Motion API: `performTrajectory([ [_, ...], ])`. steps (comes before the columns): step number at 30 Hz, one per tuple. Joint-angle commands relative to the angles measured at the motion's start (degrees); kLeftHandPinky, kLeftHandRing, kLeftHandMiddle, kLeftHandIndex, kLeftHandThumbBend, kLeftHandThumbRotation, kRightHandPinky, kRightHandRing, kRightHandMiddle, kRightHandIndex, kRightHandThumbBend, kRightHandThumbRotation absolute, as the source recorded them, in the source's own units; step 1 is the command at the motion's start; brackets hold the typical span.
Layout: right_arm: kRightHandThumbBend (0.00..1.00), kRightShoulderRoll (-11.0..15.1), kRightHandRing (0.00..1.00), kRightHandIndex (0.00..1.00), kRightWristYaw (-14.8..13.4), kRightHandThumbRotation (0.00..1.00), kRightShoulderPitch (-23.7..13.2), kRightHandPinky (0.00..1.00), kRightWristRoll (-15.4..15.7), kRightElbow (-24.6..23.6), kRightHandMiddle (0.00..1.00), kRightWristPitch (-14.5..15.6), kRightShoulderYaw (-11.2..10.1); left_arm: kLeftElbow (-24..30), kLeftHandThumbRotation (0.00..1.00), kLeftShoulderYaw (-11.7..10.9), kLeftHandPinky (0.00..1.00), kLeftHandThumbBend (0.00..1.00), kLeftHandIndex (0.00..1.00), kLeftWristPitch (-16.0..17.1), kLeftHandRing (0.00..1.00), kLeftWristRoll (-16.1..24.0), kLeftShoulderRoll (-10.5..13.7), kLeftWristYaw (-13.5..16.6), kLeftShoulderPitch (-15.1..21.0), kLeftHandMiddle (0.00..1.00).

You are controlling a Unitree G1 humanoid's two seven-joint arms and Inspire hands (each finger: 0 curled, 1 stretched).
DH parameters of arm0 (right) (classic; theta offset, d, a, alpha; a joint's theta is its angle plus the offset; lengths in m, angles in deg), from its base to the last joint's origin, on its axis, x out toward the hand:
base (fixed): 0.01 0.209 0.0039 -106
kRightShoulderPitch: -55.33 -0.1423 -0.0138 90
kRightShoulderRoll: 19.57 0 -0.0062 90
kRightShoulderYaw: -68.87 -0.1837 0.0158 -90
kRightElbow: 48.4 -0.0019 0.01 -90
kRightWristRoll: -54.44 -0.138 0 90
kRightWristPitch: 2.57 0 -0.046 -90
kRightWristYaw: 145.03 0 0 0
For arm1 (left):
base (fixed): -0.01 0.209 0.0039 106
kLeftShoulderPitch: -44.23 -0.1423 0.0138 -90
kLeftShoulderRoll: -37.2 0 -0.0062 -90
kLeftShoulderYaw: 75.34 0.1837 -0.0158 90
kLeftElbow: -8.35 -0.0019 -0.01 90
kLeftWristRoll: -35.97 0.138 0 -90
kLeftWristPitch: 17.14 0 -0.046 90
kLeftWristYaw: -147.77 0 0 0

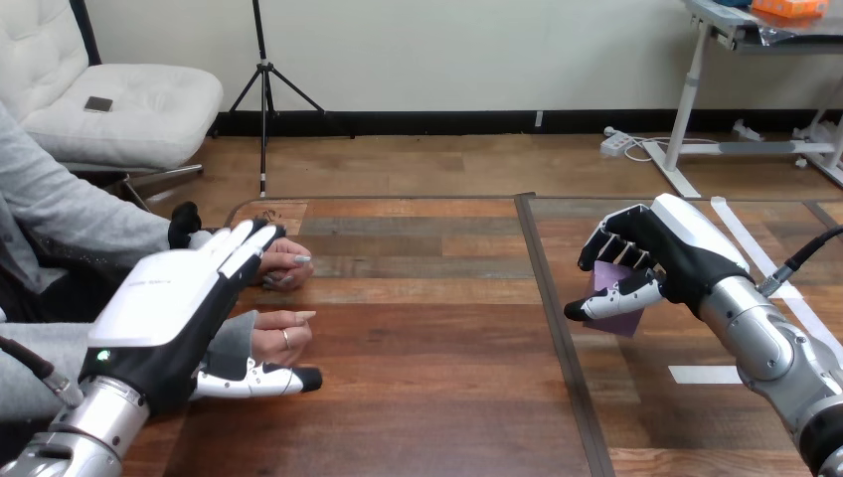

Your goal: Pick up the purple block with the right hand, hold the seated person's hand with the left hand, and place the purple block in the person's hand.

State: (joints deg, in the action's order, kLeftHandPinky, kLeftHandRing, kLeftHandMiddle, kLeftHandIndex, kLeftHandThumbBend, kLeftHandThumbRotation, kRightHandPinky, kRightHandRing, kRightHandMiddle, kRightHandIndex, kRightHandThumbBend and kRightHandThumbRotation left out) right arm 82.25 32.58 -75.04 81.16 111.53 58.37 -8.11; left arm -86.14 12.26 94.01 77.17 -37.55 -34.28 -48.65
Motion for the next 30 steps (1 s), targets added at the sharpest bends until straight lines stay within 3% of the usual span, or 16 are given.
performTrajectory([
  [1, 0.81, 0.5, 0.44, 0.46, -0.9, 0.0, -3.1, 0.41, -0.8, -1.4, 0.47, -0.2, -0.6, -1.6, 0.52, 1.1, 0.86, 1.0, 0.96, -1.0, 0.94, 0.4, 2.1, 0.7, 4.4, 0.98],
  [30, 0.8, 0.7, 0.43, 0.46, -0.3, 0.0, -3.1, 0.4, -1.1, -1.5, 0.47, 0.0, -0.7, -12.3, 0.45, 6.1, 0.79, 1.0, 0.89, -3.2, 0.89, 2.8, 4.4, 4.2, 7.8, 0.92],
])
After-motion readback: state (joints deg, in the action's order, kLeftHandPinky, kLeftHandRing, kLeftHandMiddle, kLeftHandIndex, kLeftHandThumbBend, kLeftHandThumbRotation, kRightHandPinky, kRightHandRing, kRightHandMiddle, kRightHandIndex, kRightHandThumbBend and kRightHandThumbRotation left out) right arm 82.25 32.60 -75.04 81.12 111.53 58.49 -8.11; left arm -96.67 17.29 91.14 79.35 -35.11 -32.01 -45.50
